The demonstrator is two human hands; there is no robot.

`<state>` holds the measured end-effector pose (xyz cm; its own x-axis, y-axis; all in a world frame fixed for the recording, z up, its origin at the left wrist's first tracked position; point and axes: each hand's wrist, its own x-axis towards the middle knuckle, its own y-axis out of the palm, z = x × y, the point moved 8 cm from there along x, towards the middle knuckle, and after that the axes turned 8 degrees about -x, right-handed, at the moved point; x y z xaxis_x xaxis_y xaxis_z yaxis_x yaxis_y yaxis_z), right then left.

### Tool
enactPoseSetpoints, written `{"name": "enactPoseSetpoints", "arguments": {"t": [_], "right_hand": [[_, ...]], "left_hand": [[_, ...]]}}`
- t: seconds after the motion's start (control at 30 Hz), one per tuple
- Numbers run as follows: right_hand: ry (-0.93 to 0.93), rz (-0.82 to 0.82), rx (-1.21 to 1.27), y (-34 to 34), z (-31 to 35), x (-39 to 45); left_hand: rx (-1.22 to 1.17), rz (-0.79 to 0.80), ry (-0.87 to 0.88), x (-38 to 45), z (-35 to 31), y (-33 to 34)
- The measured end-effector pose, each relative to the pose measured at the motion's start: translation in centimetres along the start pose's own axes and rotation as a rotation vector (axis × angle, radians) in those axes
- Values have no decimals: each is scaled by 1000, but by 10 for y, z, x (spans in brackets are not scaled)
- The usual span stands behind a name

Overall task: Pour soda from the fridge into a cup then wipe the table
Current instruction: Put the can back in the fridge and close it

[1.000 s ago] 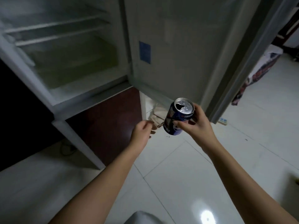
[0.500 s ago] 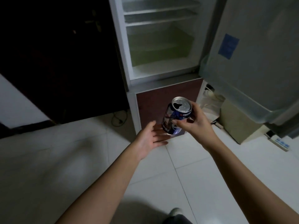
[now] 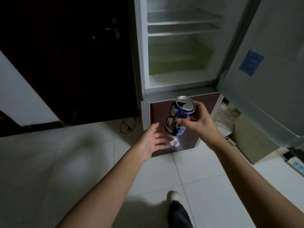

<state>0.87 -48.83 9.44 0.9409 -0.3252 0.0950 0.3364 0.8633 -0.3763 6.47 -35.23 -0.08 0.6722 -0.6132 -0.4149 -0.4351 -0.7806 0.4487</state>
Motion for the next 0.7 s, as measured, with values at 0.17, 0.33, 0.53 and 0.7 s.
{"name": "enactPoseSetpoints", "arguments": {"t": [0.17, 0.33, 0.53, 0.7], "right_hand": [[-32, -26, -18, -24, -1, 52], [-70, -28, -34, -57, -4, 126], [-134, -7, 0, -94, -1, 221], [-183, 14, 21, -112, 16, 288]], "left_hand": [[24, -7, 41, 50, -29, 15], [2, -19, 96, 116, -68, 41], [-57, -87, 187, 188, -122, 75], [-120, -129, 260, 229, -168, 91]]}}
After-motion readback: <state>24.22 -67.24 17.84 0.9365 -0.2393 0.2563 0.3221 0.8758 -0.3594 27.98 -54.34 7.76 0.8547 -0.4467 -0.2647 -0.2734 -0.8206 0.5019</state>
